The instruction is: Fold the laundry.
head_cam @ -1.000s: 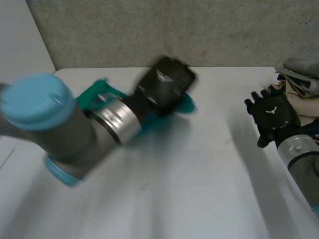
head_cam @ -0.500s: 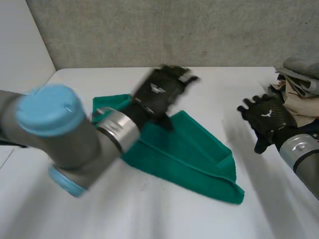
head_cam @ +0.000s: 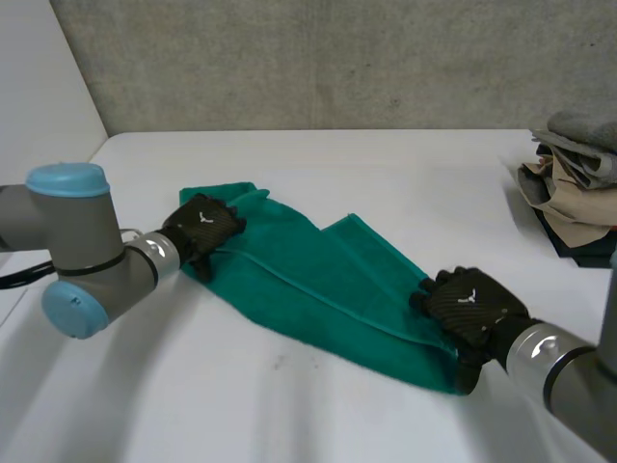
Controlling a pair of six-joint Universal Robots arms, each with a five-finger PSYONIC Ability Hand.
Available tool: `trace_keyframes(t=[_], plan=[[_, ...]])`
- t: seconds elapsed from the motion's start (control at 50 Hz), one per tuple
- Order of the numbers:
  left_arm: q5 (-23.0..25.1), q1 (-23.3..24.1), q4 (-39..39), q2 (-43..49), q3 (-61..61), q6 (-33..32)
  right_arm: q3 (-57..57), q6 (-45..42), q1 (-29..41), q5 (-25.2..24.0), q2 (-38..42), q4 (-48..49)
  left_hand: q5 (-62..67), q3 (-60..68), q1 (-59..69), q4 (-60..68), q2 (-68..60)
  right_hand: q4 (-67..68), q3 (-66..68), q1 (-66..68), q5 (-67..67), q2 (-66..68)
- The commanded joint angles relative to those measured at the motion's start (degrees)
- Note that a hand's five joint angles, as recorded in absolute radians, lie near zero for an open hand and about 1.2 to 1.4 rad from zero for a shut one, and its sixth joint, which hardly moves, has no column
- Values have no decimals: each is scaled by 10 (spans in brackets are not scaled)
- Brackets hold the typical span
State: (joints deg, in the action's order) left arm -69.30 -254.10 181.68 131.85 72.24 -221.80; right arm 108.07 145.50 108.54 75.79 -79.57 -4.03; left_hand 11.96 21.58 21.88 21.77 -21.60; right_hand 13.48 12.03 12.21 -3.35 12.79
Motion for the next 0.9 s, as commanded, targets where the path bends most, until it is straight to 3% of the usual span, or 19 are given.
trace_keyframes(t=[0.02,0.14,0.22,0.24,0.34,0.52,0.7,0.9], plan=[[22,8,5,37,-38,6,28,102,18,19,42,53,131,135,132,133,-135,-35,-20,-22,33,-28],[31,12,5,39,-54,8,37,105,39,27,53,86,150,154,151,152,-154,-35,-20,-22,33,-28],[30,24,5,33,-54,14,38,107,39,36,66,120,145,149,146,147,-149,93,108,106,-95,100],[30,27,5,31,-54,16,38,107,39,40,72,127,143,147,144,145,-147,144,158,157,-145,151],[30,33,5,12,-52,36,30,104,39,67,84,155,137,140,137,138,-140,664,679,677,-666,671],[30,48,7,9,-48,86,-3,87,44,60,0,154,49,53,50,51,-53,665,680,678,-667,672],[31,69,7,9,-46,144,-51,36,112,-10,-140,85,36,39,36,37,-39,665,680,678,-667,672],[33,83,9,26,-52,157,-60,21,129,-20,-186,65,44,48,45,46,-48,665,680,678,-667,672]])
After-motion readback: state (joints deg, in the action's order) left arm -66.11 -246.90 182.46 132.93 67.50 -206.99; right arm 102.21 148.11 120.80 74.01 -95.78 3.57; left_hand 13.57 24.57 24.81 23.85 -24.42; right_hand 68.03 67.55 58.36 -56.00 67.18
